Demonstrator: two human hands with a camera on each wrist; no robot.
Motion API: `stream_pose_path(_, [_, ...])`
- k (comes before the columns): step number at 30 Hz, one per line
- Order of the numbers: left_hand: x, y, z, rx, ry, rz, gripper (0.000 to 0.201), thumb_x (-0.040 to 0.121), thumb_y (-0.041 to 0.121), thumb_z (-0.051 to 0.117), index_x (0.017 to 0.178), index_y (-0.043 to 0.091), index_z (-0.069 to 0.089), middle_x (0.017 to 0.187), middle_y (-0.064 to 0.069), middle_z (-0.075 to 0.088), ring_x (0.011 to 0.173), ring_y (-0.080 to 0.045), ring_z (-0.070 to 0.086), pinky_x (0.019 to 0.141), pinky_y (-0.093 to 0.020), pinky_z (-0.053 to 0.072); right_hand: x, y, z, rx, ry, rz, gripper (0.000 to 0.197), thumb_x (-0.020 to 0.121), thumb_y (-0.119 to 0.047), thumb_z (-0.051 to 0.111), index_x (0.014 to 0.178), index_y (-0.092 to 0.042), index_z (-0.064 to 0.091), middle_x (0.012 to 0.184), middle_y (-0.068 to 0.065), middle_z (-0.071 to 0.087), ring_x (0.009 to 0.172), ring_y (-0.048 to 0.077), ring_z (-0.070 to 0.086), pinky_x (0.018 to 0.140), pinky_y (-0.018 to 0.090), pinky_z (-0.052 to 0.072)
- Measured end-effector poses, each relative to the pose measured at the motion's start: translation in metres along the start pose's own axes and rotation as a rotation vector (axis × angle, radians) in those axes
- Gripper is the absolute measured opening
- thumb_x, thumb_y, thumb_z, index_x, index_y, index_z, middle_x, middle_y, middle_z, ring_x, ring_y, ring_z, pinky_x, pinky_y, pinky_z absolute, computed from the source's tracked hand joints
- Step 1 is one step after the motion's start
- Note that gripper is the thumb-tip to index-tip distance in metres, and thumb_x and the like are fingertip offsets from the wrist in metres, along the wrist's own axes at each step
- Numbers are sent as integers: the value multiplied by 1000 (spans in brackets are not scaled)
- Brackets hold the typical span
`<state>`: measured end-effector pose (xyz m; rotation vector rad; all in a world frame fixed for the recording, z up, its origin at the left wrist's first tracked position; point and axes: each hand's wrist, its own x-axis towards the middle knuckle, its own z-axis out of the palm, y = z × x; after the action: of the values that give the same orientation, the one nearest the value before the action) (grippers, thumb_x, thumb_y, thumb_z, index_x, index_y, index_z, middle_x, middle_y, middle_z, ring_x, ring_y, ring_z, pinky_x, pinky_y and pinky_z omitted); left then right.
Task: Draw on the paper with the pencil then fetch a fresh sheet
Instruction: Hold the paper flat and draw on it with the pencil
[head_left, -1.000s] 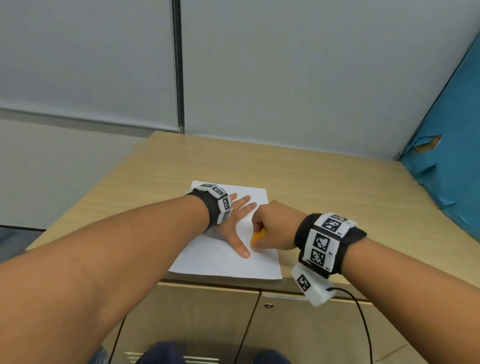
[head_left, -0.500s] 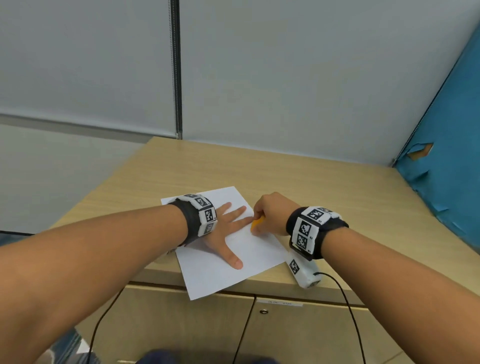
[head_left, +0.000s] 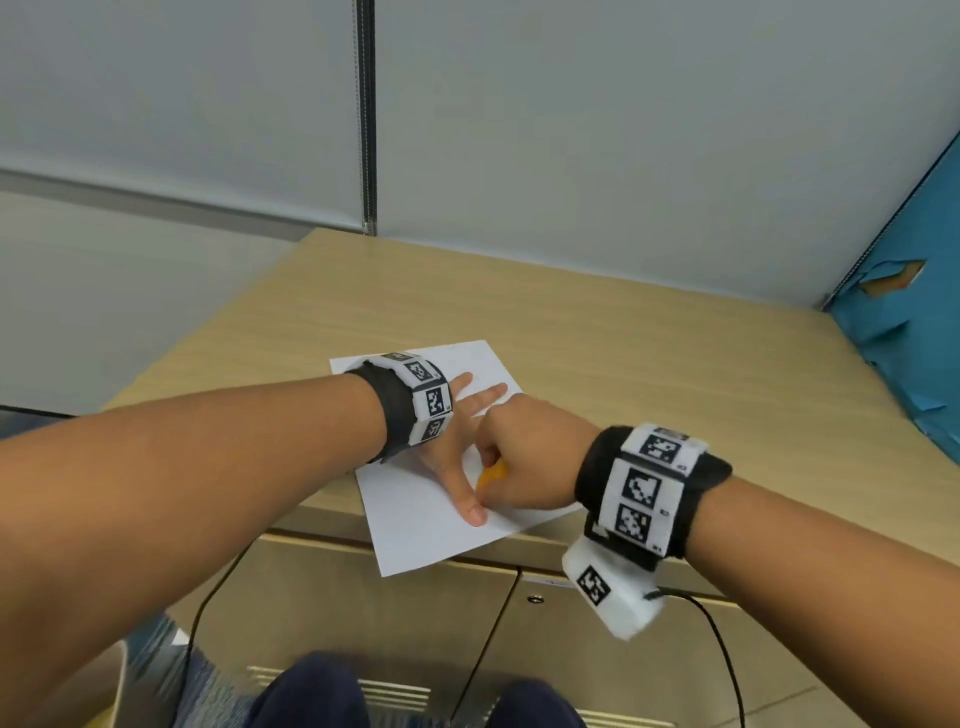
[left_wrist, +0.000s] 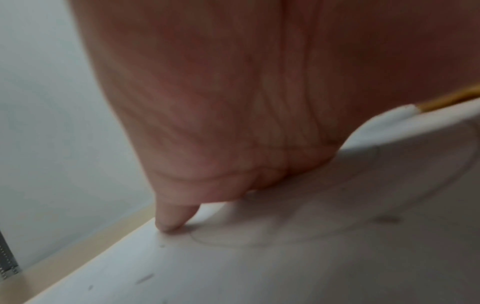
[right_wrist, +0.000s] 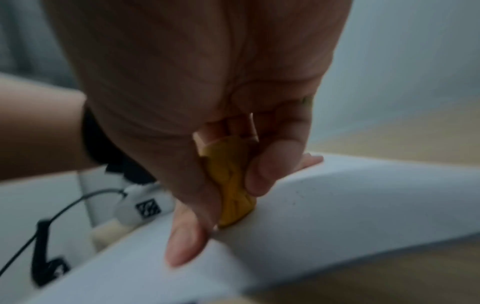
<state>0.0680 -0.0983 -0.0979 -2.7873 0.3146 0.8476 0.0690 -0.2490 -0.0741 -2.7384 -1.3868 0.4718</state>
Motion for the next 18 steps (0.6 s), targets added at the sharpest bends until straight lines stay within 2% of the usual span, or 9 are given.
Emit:
stream_pose_path(1, [-1, 0, 0, -5, 6, 5, 124, 59, 88, 64, 154, 47, -4, 161, 6, -32, 145, -37, -33, 115, -65, -4, 0, 4, -3, -1, -4, 7, 17, 82, -29, 77, 76, -15, 69, 71, -5, 66, 62, 9, 59, 57, 25, 49])
stream_pose_path(3, [-2, 0, 1, -19, 28, 17, 131, 60, 86, 65, 150, 47, -20, 161, 4, -32, 145, -40, -30, 114, -66, -6, 11, 24, -15, -42, 66, 122, 21, 79, -32, 76, 80, -11, 73, 77, 2, 70, 73, 22, 67, 66, 33, 58])
stream_pose_path(5, [-1, 0, 2, -29, 44, 24, 136, 60, 84, 67, 147, 45, -29, 161, 2, -33, 146, -40, -29, 113, -67, -7, 19, 39, -19, -45, 142, 215, 24, 79, -31, 74, 79, -8, 71, 78, 8, 69, 75, 30, 68, 63, 34, 55])
stream_pose_path(7, [1, 0, 2, -14, 27, 16, 133, 59, 86, 66, 150, 45, -23, 162, 3, -31, 145, -39, -31, 113, -67, -7, 17, 27, -12, -46, 124, 165, 22, 81, -28, 73, 83, -6, 72, 80, 9, 70, 74, 28, 67, 62, 33, 54])
stream_pose_path(10, [3, -2, 3, -7, 2, 10, 123, 59, 90, 62, 155, 47, -2, 164, 7, -24, 144, -37, -35, 115, -64, -6, 3, 1, -2, 6, 3, 25, 16, 81, -27, 76, 84, -12, 73, 76, -3, 68, 67, 12, 62, 61, 29, 53])
stream_pose_path(11, [4, -4, 4, -18, 13, 8, 126, 58, 90, 62, 154, 47, -6, 163, 7, -26, 144, -37, -34, 115, -64, -6, 4, 5, -6, 14, -5, 41, 17, 80, -29, 78, 84, -13, 74, 76, -5, 69, 68, 12, 63, 62, 29, 53])
stream_pose_path(14, [5, -4, 4, -25, 38, 16, 140, 53, 90, 65, 146, 46, -30, 160, 4, -34, 145, -41, -31, 113, -68, -7, 21, 34, -22, -30, 102, 205, 23, 79, -33, 76, 79, -10, 72, 79, 6, 71, 76, 27, 68, 65, 36, 56])
stream_pose_path(16, [5, -3, 4, -12, 28, 19, 143, 49, 91, 65, 147, 45, -29, 160, 3, -34, 145, -40, -30, 114, -68, -8, 24, 32, -18, -45, 134, 195, 22, 80, -30, 74, 74, -11, 66, 78, 7, 69, 74, 28, 66, 62, 35, 54])
stream_pose_path(18, [7, -3, 3, -3, -1, 4, 147, 40, 95, 64, 152, 45, -17, 161, 5, -32, 143, -35, -35, 116, -66, -8, 16, 6, -7, -50, 63, 53, 17, 81, -26, 74, 73, -15, 63, 77, 5, 68, 71, 23, 63, 60, 30, 51])
